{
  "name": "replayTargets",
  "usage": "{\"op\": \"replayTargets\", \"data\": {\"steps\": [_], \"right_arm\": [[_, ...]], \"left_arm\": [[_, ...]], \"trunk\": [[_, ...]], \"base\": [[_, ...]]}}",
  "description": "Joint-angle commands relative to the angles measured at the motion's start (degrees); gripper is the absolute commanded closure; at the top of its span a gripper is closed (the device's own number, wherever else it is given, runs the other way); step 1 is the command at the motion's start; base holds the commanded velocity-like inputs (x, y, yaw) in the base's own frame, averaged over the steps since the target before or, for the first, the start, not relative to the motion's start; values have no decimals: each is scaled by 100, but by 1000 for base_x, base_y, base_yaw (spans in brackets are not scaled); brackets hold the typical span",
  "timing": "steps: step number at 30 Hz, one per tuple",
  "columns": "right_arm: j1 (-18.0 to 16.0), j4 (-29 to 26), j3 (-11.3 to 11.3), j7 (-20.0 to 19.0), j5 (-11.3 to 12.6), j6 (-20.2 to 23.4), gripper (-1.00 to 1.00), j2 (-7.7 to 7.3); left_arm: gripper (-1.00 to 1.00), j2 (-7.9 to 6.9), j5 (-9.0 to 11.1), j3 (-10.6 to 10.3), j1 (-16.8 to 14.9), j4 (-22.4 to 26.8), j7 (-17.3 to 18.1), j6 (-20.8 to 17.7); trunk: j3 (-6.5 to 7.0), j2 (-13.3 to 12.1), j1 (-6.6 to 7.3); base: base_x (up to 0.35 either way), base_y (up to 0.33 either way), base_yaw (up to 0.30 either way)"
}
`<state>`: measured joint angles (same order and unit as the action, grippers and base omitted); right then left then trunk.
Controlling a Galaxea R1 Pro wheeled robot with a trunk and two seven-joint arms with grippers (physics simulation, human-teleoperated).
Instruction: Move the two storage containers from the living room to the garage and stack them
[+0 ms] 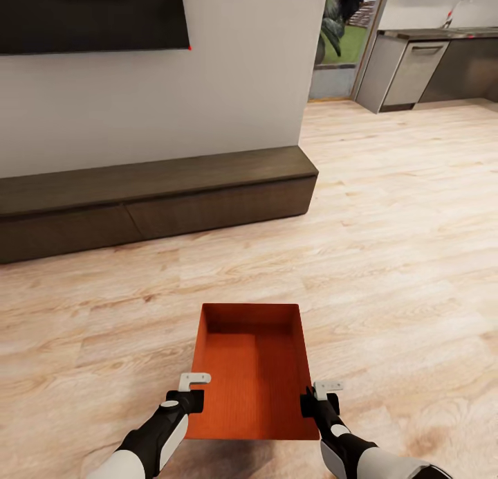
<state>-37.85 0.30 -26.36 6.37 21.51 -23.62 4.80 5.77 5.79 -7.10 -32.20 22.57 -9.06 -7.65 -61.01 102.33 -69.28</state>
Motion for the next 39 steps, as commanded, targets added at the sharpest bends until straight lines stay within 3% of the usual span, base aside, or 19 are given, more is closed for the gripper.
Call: {"op": "replayTargets", "data": {"steps": [1, 39], "right_arm": [[-5, -12, 184, 13, -9, -12, 100, 4], [-5, -13, 184, 13, -15, -12, 100, 11]], "left_arm": [[100, -5, 15, -27, 3, 0, -87, -38], [100, -5, 18, -20, 3, 2, -87, -35]], "trunk": [[15, -40, 23], [698, -1564, 858]], "base": [[0, 0, 0], [0, 0, 0]]}}
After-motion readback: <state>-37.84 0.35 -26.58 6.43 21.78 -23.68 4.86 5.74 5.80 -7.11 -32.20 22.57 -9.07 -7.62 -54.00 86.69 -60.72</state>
